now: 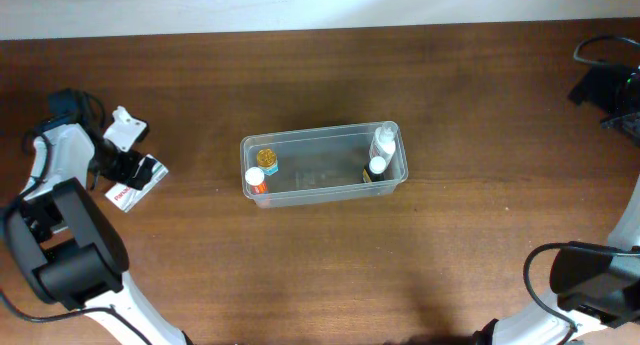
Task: Pack container
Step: 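Lower left gripper onto the medicine box and grasp it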
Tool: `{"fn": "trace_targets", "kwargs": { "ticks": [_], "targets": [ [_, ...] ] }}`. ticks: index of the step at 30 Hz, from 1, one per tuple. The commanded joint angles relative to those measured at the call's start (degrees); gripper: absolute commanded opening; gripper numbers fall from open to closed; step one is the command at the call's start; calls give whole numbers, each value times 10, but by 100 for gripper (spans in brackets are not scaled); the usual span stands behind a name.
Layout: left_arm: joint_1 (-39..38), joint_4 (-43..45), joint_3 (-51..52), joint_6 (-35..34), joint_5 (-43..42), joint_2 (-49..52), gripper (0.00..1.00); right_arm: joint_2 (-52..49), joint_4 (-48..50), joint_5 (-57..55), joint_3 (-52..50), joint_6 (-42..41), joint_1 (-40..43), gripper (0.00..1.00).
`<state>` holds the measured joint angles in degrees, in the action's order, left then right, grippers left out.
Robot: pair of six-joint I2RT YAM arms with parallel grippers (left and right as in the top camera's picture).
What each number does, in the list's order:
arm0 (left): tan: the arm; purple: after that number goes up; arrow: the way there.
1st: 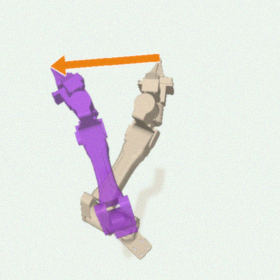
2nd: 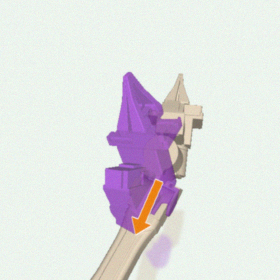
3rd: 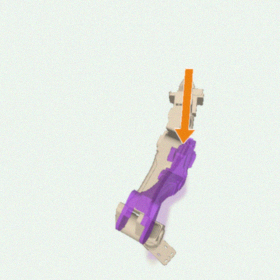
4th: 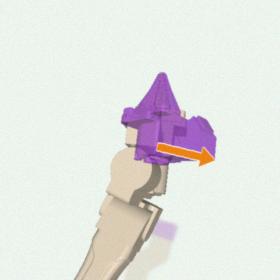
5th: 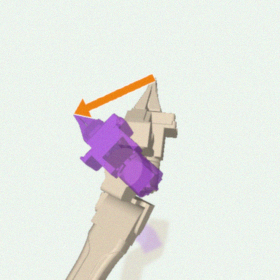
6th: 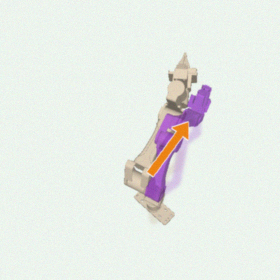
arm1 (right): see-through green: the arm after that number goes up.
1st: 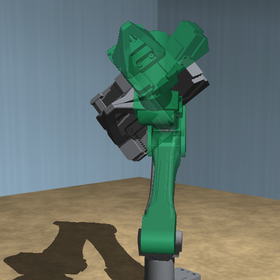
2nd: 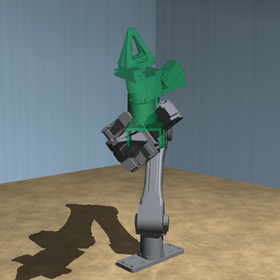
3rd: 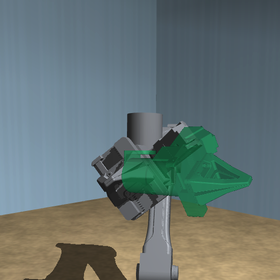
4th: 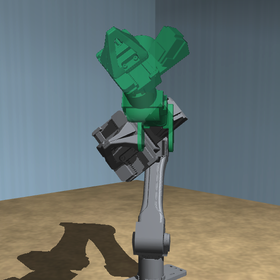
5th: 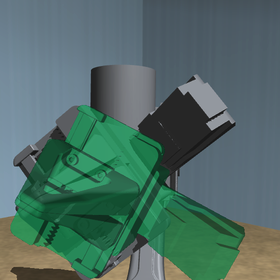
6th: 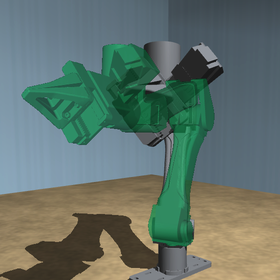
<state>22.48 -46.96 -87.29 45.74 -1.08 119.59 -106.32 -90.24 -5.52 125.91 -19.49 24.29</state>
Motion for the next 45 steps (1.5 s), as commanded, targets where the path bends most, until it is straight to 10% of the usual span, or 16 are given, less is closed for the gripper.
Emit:
{"fn": "trace_targets", "kwargs": {
  "ticks": [1, 45],
  "targets": [
    [-7, -4, 7, 19, 7, 36, 99, 8, 0, -1, 9, -3, 1, 98],
    [-16, -80, -27, 32, -31, 9, 97, 9, 0, -1, 9, -3, 1, 98]
  ]
}}
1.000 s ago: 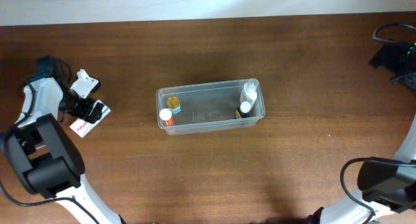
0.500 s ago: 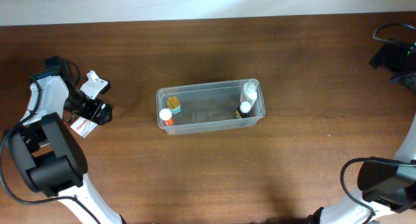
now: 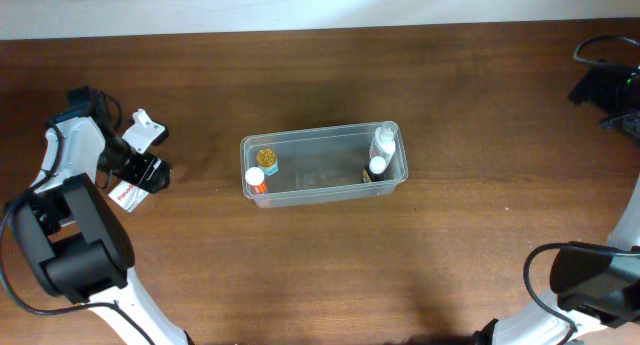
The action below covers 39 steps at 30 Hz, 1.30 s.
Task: Pack container
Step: 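Lower left gripper onto the medicine box and grasp it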
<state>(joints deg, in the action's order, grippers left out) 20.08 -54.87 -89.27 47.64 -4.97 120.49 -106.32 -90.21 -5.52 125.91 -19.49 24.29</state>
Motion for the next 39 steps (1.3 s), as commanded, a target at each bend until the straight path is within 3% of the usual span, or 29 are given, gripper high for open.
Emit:
{"fn": "trace_targets", "kwargs": {
  "ticks": [1, 4, 8, 15, 21, 32, 39],
  "targets": [
    [9, -2, -7, 13, 7, 0, 94, 8, 0, -1, 9, -3, 1, 98],
    [9, -5, -7, 13, 7, 0, 81, 8, 0, -1, 9, -3, 1, 98],
    [9, -5, -7, -5, 7, 0, 72, 8, 0, -1, 9, -3, 1, 98],
    [9, -10, -6, -27, 7, 0, 64, 8, 0, -1, 9, -3, 1, 98],
    [9, -9, 5, -89, 7, 1, 64, 8, 0, -1, 9, -3, 1, 98],
    [6, -16, 6, -348, -4, 2, 63, 8, 0, -1, 9, -3, 1, 98],
    [6, -33, 7, -449, -11, 2, 63, 9, 0, -1, 9, -3, 1, 98]
  ]
}}
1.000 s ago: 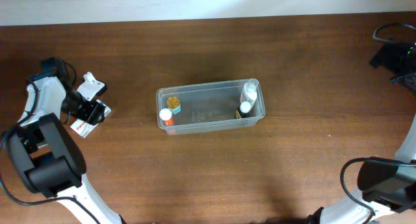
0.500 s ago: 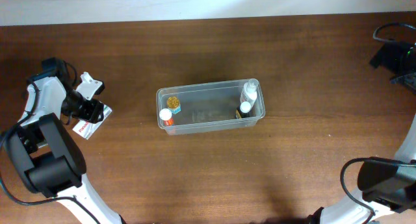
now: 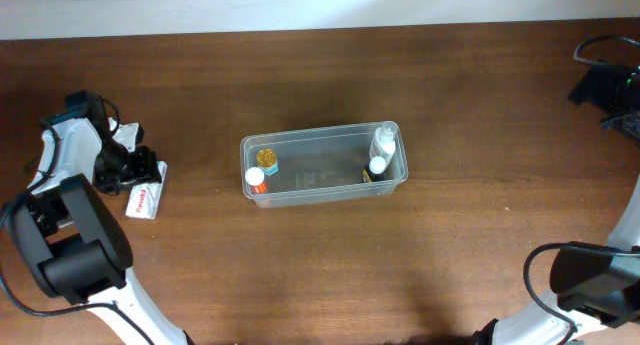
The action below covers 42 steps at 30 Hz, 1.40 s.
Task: Pack container
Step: 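Lower left gripper onto the medicine box and grasp it, then lift the medicine box and carry it toward the container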
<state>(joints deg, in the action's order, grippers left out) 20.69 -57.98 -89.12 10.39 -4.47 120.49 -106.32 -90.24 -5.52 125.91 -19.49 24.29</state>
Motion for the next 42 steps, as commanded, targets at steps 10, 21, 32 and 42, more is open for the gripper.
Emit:
{"fn": "trace_targets", "kwargs": {
  "ticks": [10, 21, 32, 42],
  "targets": [
    [0, 5, 10, -68, -69, 4, 63, 8, 0, -1, 9, -3, 1, 98],
    [-2, 3, 31, 6, -56, 5, 64, 8, 0, -1, 9, -3, 1, 98],
    [-4, 2, 31, 15, -51, 5, 37, 8, 0, -1, 9, -3, 1, 98],
    [-7, -19, 23, 15, -47, 5, 37, 8, 0, -1, 9, -3, 1, 98]
  ]
}}
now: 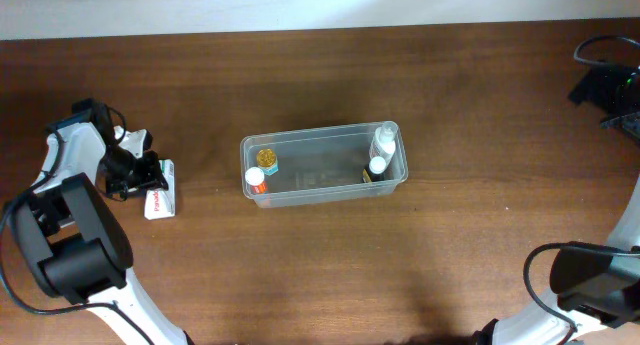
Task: Pack container
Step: 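Lift the medicine box and carry it toward the container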
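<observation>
A clear plastic container (323, 188) sits mid-table. Inside it, a gold-capped item (266, 158) and a white-capped orange bottle (256, 178) stand at the left end, and two white bottles (384, 141) at the right end. A white box with red lettering (161, 197) lies left of the container. My left gripper (138, 175) is at the box's upper left end and looks shut on it. The dark head of my right gripper (600, 85) rests at the far right edge; its fingers cannot be made out.
The left arm's black base (70, 245) fills the lower left corner. The right arm's base (595, 277) is at the lower right. A pale wall strip runs along the table's far edge.
The left gripper and the white box have shifted a little right, toward the container. The box has turned and now lies nearly lengthwise front to back. The right arm is unchanged.
At first the left gripper stood spread over the tilted white box at the far left. Then it sat lower on the box, which was mostly hidden. Then it had drawn together on the box, and now box and gripper are nearer the container.
</observation>
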Tool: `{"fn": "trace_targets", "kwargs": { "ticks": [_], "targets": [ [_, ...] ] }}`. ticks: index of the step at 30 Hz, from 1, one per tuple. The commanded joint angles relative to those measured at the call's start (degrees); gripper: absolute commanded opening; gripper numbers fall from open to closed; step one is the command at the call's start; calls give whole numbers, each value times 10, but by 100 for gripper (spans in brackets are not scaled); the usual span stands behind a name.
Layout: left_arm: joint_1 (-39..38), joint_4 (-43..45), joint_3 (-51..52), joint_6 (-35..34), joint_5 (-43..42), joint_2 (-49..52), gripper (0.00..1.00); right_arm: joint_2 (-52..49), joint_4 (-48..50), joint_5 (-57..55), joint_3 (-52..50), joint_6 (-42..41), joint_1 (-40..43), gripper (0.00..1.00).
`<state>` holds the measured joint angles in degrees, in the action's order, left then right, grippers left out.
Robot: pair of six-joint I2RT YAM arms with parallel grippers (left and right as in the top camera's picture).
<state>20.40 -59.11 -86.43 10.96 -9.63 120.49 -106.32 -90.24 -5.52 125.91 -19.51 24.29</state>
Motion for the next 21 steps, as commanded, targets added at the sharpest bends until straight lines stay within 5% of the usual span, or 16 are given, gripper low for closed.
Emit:
{"fn": "trace_targets", "kwargs": {
  "ticks": [1, 21],
  "targets": [
    [-4, -12, -9, 9, 4, 5, 37, 8, 0, -1, 9, -3, 1, 98],
    [-127, -174, -326, 9, 4, 4, 37, 8, 0, -1, 9, -3, 1, 98]
  ]
}}
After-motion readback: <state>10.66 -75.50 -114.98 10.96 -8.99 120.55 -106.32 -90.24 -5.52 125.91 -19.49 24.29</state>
